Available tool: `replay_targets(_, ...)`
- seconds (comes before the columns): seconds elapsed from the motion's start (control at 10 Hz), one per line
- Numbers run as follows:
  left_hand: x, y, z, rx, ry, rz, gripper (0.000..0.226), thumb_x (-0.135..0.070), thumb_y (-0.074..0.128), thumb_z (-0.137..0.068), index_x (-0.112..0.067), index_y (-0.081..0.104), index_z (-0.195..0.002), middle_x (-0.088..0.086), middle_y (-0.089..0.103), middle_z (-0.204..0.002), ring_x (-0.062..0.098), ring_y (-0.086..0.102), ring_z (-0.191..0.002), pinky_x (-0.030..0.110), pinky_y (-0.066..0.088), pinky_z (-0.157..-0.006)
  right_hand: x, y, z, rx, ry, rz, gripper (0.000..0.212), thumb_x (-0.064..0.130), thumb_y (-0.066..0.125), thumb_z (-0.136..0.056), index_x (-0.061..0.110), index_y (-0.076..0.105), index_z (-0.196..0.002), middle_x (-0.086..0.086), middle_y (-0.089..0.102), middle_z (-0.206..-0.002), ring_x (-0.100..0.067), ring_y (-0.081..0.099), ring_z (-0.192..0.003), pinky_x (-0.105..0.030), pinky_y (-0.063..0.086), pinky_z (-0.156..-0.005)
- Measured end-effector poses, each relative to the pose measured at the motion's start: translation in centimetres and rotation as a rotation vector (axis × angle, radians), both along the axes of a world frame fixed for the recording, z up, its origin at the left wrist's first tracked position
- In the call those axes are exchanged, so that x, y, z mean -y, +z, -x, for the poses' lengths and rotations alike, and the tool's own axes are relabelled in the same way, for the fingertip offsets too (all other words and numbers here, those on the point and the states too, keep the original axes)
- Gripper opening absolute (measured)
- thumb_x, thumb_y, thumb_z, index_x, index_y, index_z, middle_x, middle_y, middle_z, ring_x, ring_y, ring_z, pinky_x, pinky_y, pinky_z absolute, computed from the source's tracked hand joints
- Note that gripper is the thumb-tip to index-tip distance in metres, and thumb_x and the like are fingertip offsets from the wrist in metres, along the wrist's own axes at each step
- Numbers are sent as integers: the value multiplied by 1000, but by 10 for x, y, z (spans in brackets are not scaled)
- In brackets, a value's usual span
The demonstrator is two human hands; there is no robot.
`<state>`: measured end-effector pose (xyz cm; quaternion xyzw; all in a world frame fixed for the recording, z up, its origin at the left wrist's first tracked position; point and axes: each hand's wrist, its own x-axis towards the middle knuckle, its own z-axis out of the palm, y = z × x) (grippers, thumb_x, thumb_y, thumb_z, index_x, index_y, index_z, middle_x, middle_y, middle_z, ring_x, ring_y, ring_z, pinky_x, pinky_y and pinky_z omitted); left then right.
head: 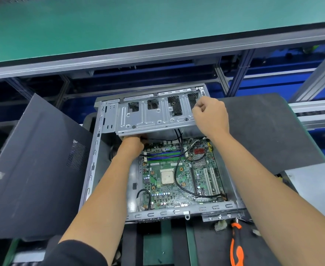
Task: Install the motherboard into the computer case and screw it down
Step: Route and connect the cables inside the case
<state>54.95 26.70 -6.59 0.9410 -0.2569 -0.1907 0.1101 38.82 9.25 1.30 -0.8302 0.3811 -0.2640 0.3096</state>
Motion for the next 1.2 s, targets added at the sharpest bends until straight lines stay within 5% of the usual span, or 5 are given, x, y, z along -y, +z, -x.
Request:
replay_targets(0.2, 6, 3, -5, -28, -59, -207, 43, -31, 42, -100, -12, 47, -139, 12, 46, -141, 30, 43, -127, 32, 37, -100, -1, 0, 0, -3, 6, 9, 16, 12, 48, -80, 13, 63, -77, -2, 61, -67, -25, 57, -66, -32, 48, -56)
replay_targets(0.5, -5, -6, -1, -44, -37, -72, 54, -30, 61, -92, -8, 43, -138, 17, 33, -146, 28, 41, -128, 28, 34, -102, 0, 0, 0, -13, 15, 16, 15, 13, 47, -80, 16, 60, -73, 2, 59, -63, -22, 55, -62, -27, 43, -53)
replay_targets(0.7, -9, -7, 3, -5, -108, 12, 51, -23, 66, -89, -4, 51, -133, 18, 44, -139, 30, 47, -123, 32, 38, -104, 0, 1, 0, -28, 21, 11, 16, 14, 47, -81, 17, 61, -76, 1, 60, -66, -23, 55, -64, -29, 44, -55)
replay_targets(1.2, 0, -5, 5, 122, -140, -130, 33, -20, 66, -88, -8, 61, -118, 15, 63, -116, 32, 55, -110, 33, 47, -87, 0, 1, 0, -41, 20, 14, 15, 14, 47, -82, 17, 61, -76, 2, 60, -65, -20, 56, -63, -23, 39, -50)
